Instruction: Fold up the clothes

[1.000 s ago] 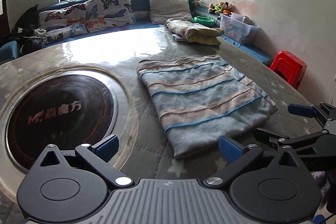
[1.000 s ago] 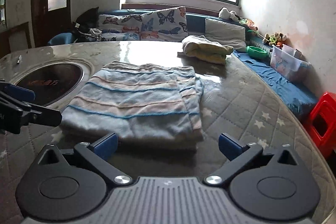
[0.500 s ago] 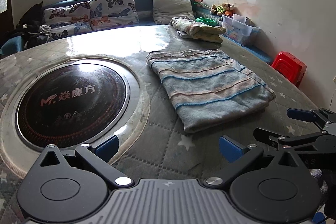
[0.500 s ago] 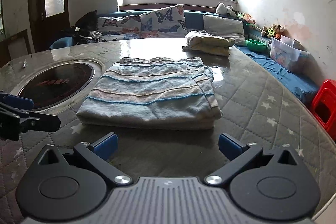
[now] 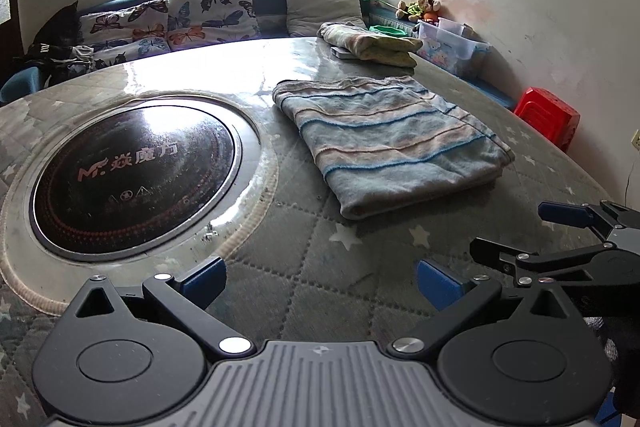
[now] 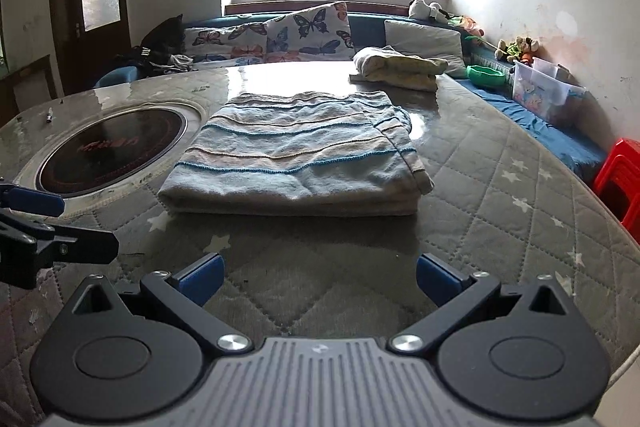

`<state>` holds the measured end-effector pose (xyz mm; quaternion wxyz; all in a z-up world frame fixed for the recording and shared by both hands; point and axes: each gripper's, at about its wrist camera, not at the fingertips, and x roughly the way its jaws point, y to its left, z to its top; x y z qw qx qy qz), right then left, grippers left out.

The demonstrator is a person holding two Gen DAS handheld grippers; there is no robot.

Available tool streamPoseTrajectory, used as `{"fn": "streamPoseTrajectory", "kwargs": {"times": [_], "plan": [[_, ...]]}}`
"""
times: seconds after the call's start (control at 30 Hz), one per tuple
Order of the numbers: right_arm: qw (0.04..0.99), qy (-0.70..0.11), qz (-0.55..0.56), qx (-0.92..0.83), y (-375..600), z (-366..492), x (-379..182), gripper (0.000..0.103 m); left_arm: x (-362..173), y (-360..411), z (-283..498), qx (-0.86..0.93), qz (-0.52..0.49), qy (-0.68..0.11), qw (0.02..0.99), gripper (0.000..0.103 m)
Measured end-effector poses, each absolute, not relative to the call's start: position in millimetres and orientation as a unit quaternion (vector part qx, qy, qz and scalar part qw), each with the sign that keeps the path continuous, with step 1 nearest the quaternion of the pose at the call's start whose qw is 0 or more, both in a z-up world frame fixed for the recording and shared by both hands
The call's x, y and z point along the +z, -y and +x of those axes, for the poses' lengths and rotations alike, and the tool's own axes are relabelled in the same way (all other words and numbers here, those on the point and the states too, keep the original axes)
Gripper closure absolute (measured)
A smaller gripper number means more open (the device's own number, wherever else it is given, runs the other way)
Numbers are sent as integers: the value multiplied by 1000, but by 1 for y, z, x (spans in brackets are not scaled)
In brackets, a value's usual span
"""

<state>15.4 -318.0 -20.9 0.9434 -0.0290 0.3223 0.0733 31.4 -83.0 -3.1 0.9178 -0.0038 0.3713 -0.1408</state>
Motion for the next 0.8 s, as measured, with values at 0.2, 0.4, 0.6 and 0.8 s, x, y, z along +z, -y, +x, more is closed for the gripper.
{"fn": "streamPoseTrajectory", "kwargs": {"times": [0.2, 0.4, 0.6, 0.8], "plan": [[943, -323, -28, 69, 318, 14, -22, 0, -6, 85, 28, -140, 1, -377, 916, 0], [943, -327, -32, 61, 318, 14, -24, 0, -10, 87, 25, -141, 5, -383, 913, 0], [942, -330, -32, 61, 319, 14, -26, 0, -13, 88, 23, -139, 6, -388, 911, 0], [941, -331, -29, 62, 318, 13, -28, 0, -18, 91, 22, -137, 9, -396, 908, 0]]}}
